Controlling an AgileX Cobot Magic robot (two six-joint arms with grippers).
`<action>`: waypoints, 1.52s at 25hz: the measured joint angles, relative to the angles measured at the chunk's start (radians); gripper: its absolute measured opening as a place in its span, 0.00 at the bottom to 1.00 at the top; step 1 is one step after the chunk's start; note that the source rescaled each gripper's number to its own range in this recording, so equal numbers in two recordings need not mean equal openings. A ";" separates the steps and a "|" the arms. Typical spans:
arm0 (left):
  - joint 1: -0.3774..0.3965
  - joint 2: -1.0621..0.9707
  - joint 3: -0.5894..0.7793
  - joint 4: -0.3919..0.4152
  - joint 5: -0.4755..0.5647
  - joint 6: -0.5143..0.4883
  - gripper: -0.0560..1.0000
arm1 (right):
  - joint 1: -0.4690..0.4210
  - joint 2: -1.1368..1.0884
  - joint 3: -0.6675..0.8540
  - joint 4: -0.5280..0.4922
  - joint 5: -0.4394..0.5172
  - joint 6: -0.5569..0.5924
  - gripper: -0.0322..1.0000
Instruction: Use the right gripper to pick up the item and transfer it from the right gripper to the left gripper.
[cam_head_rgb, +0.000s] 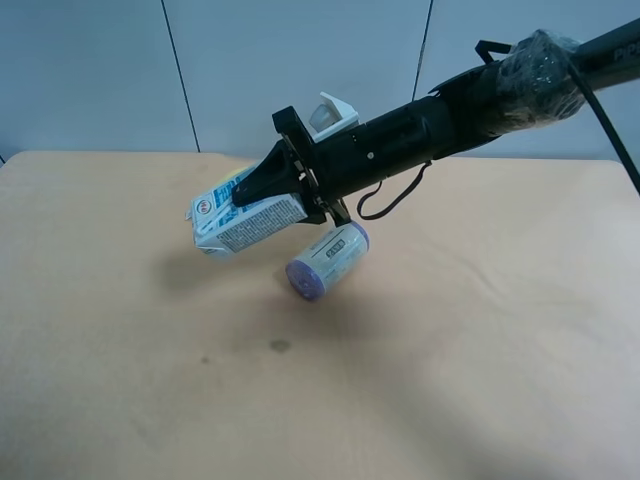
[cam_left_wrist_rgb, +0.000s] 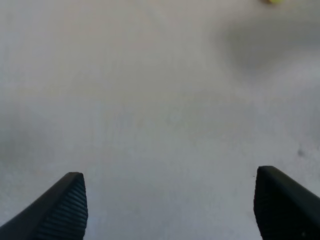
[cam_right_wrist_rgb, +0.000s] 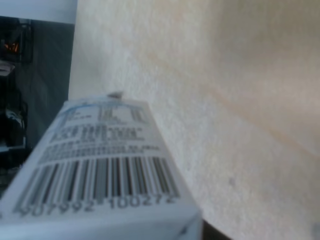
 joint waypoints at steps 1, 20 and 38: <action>0.000 0.016 0.000 -0.001 -0.007 0.000 0.71 | 0.000 0.000 0.000 -0.004 0.001 0.000 0.03; 0.000 0.410 -0.002 -0.352 -0.081 0.265 0.71 | 0.000 0.000 0.000 -0.009 0.005 0.001 0.03; 0.000 0.737 -0.010 -0.873 -0.069 0.721 0.71 | -0.067 0.000 0.000 -0.051 0.058 0.021 0.03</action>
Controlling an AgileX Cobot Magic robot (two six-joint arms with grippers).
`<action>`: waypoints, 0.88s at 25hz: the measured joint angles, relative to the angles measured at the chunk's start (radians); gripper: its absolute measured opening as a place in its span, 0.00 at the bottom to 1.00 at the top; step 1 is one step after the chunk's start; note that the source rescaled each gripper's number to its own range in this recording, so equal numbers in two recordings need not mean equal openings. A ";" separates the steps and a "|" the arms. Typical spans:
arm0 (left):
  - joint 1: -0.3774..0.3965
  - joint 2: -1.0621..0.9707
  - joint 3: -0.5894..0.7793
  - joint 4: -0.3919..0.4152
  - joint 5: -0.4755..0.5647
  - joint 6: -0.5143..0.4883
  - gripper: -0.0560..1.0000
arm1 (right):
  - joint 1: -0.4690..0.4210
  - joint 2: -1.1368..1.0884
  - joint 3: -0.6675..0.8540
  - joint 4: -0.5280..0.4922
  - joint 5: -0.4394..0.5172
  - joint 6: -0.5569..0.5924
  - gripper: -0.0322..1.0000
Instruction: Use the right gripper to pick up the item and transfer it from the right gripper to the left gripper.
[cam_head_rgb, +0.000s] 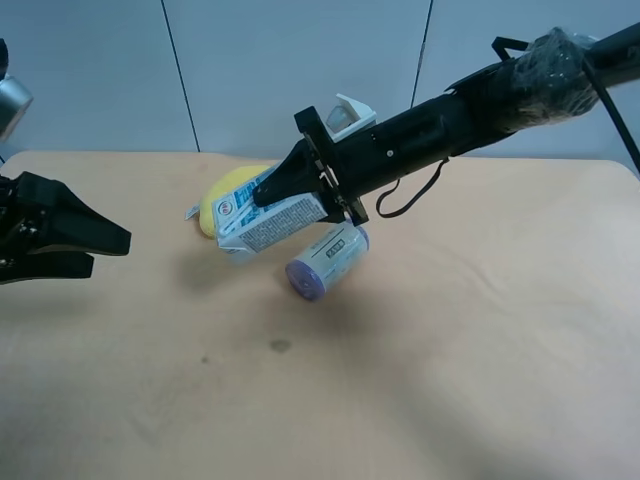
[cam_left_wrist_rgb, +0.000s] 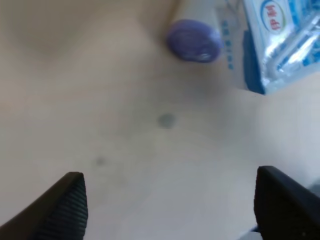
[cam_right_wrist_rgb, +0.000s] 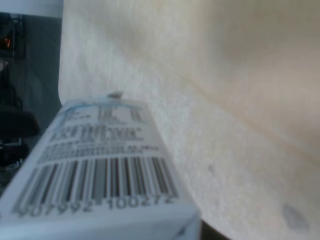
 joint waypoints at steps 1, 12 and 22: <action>0.000 0.027 0.000 -0.041 0.012 0.041 0.71 | -0.008 0.000 0.000 -0.001 0.009 0.000 0.03; 0.000 0.310 -0.061 -0.342 0.208 0.305 0.71 | -0.031 0.000 0.000 -0.007 0.054 -0.026 0.03; 0.000 0.400 -0.244 -0.375 0.299 0.315 0.71 | -0.039 0.000 0.000 0.072 0.054 -0.073 0.03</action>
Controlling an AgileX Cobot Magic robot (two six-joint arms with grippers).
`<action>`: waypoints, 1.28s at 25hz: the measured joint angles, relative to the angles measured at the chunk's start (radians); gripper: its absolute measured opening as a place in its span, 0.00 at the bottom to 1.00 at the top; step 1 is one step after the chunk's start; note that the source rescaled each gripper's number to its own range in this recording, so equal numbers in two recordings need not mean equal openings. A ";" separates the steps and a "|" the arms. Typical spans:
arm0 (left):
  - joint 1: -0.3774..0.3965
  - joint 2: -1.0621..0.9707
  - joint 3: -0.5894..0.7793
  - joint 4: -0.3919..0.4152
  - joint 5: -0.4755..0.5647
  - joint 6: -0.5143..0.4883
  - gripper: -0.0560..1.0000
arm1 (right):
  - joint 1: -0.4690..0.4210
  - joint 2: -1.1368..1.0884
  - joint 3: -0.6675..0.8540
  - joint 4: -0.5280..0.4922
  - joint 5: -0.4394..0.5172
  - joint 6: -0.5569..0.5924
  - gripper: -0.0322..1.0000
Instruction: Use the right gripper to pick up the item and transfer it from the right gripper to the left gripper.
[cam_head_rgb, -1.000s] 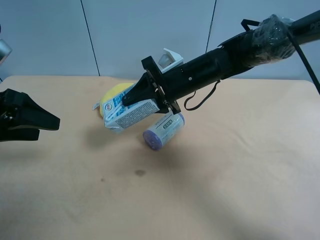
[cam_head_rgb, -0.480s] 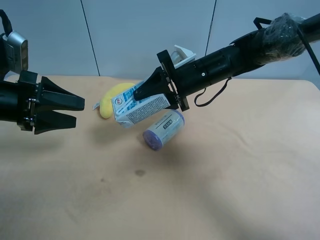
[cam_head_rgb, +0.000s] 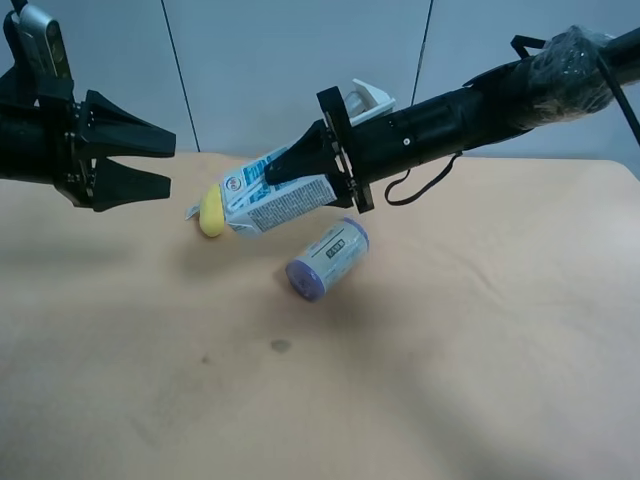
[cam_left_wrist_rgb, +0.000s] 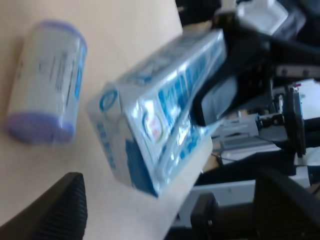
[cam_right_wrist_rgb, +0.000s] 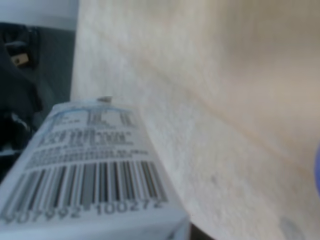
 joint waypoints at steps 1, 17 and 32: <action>0.000 0.002 -0.010 -0.003 0.001 0.000 0.71 | 0.000 0.000 0.000 0.007 0.000 -0.002 0.03; 0.000 0.187 -0.082 0.008 0.004 0.011 0.74 | 0.000 0.000 0.000 0.097 -0.001 -0.020 0.03; -0.032 0.192 -0.083 -0.038 0.004 0.011 0.90 | 0.000 0.000 0.000 0.100 -0.001 -0.046 0.03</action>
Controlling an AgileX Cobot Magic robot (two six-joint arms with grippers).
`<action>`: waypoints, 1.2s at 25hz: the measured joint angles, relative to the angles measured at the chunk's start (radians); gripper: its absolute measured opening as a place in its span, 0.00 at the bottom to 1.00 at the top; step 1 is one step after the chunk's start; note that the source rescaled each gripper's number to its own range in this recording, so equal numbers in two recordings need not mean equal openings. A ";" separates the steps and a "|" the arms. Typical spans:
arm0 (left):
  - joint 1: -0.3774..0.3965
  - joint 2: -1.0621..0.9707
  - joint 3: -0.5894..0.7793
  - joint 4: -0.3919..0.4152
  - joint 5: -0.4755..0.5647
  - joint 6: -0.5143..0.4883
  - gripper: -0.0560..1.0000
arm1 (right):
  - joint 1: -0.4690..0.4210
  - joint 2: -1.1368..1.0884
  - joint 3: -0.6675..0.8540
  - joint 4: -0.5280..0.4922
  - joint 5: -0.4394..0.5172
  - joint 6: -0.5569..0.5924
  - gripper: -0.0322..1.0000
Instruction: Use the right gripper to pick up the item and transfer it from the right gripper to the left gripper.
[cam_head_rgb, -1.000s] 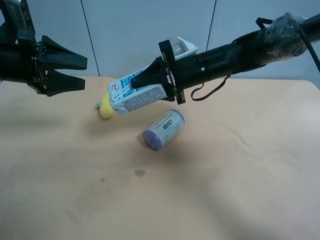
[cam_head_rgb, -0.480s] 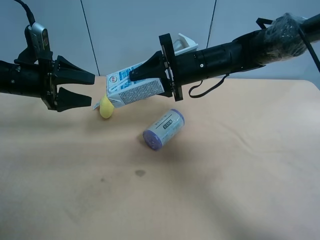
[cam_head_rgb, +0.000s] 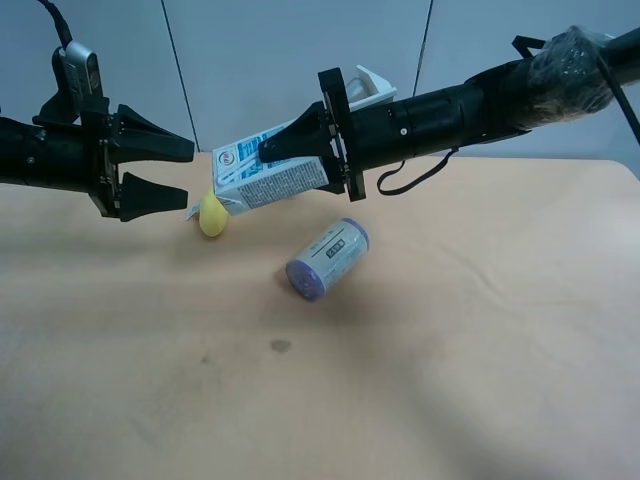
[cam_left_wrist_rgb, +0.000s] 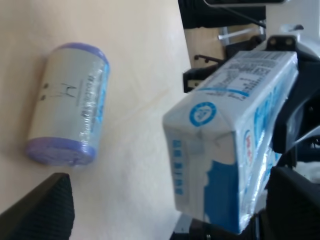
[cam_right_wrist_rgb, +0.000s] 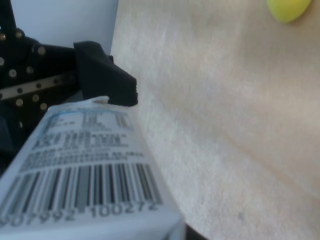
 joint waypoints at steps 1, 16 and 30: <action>-0.020 0.001 0.000 -0.011 0.000 0.000 0.91 | 0.000 0.000 0.000 0.003 0.000 -0.001 0.03; -0.140 0.001 0.000 -0.113 0.001 0.016 1.00 | 0.000 0.000 0.000 0.005 0.000 -0.005 0.03; -0.140 0.001 0.000 -0.114 0.001 0.018 0.99 | 0.001 0.000 0.000 0.081 -0.001 -0.012 0.03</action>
